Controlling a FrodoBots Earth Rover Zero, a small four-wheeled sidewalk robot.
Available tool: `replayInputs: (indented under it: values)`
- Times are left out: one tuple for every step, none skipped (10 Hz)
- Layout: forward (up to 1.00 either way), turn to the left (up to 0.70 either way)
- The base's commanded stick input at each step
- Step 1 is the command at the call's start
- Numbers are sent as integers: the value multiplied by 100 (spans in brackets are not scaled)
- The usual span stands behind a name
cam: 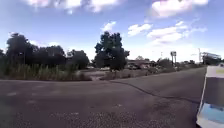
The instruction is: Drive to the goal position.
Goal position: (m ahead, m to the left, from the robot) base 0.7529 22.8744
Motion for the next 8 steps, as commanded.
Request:
replayInputs:
  values:
    - [0,100]
    - [0,100]
    - [0,100]
    - [0,100]
    - [0,100]
    - [0,100]
    - [0,100]
    - [0,100]
